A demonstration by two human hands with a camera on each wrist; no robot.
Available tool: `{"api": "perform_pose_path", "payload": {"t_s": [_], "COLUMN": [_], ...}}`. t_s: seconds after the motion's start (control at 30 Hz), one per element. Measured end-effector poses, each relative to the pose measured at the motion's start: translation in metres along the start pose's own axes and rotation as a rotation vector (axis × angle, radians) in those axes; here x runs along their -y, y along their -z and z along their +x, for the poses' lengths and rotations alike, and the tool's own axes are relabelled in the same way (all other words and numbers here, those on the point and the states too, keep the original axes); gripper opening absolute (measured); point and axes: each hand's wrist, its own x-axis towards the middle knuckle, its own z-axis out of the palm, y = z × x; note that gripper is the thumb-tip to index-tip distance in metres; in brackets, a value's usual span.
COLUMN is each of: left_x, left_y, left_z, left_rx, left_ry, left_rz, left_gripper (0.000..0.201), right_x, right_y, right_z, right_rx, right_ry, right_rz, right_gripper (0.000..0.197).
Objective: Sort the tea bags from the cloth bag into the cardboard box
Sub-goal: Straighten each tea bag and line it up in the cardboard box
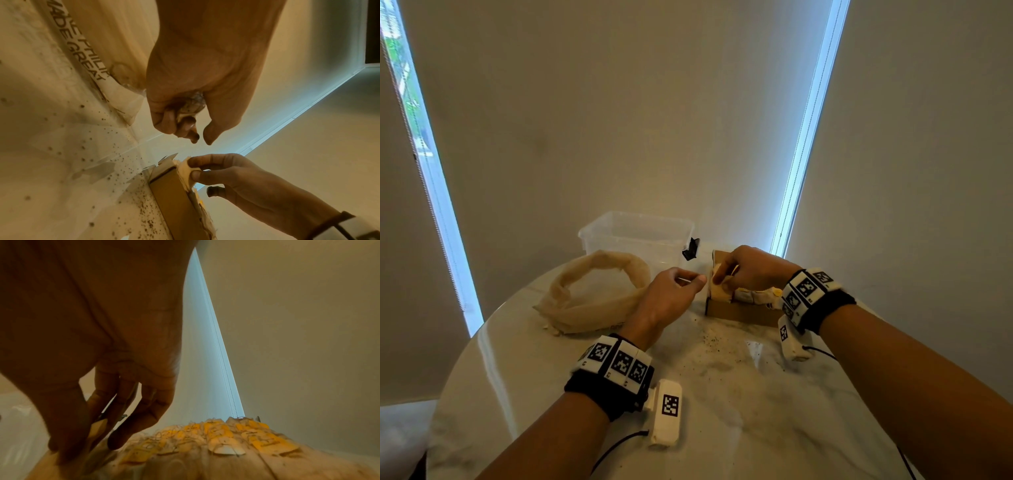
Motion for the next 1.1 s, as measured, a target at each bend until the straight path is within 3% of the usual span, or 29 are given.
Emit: {"api": "perform_pose_path", "payload": {"t_s": [0.17, 0.6, 0.8, 1.1], "left_x": [0.000, -0.003, -0.006, -0.007], "left_y": [0.001, 0.001, 0.003, 0.003], "left_z": [0.000, -0.003, -0.006, -0.008], "left_rx": [-0.001, -0.002, 0.000, 0.004], "left_ry": [0.003, 0.018, 0.014, 0.038], "left_rz": [-0.012, -0.043, -0.035, -0.034], "left_gripper": [0.025, 0.021, 0.023, 0.023], "right_x": [0.003, 0.006, 0.005, 0.007], "right_y": [-0.005, -0.010, -0.009, -0.014], "right_z": [0.011, 0.018, 0.017, 0.012], "right_rx": [0.067, -0.074, -0.003, -0.037], "right_ry": [-0.022, -0.028, -0.055, -0.066], "right_rz": [-0.085, -0.293, -0.248, -0.264], "right_gripper": [0.026, 0.040, 0.034, 0.032]}}
